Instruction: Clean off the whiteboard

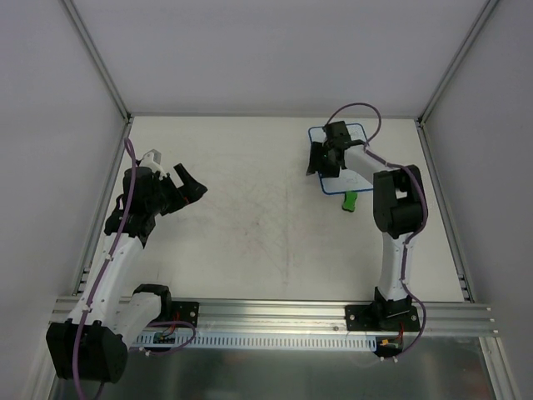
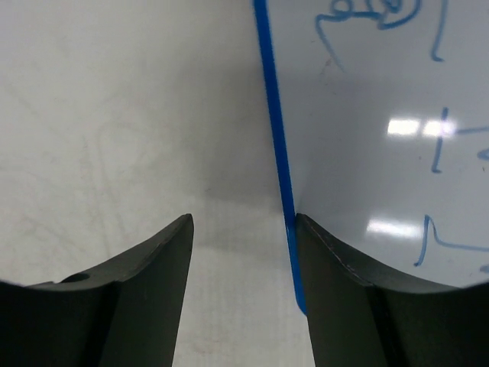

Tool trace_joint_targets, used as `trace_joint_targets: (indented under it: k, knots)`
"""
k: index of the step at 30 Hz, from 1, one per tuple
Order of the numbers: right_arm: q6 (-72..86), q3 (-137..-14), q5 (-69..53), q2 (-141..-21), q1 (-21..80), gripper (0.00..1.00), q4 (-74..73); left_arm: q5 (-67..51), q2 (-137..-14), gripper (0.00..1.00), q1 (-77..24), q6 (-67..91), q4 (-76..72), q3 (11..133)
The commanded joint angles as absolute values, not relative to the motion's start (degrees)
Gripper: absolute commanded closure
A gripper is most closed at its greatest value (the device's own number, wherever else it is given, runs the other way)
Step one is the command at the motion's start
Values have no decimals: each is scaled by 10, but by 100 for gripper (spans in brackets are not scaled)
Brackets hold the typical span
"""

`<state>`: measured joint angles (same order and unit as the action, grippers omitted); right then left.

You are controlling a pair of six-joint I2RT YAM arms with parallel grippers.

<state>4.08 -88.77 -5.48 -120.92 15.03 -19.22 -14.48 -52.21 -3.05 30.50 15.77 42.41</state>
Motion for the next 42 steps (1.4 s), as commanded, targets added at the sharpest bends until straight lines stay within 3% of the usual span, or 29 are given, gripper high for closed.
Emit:
trace_joint_targets:
  k: [1,11,16,20,30,42]
  knots:
    - [80,-860,-128,-1209,223,41,-232,-150,-524,1,-35,299,155,446]
    - [103,-790,-211,-1177,401,40,-230,-152,-522,1,-35,298,155,429]
    - [74,-779,-218,-1128,440,39,-232,-161,-531,1,-35,301,154,421]
    - [46,-767,-159,-1049,439,38,-252,-168,-552,1,-40,305,154,413]
    - [154,-600,190,-848,356,35,-338,-139,-667,1,-139,310,154,455]
    - [336,-483,214,-777,299,38,-376,-134,-831,1,-243,302,153,526]
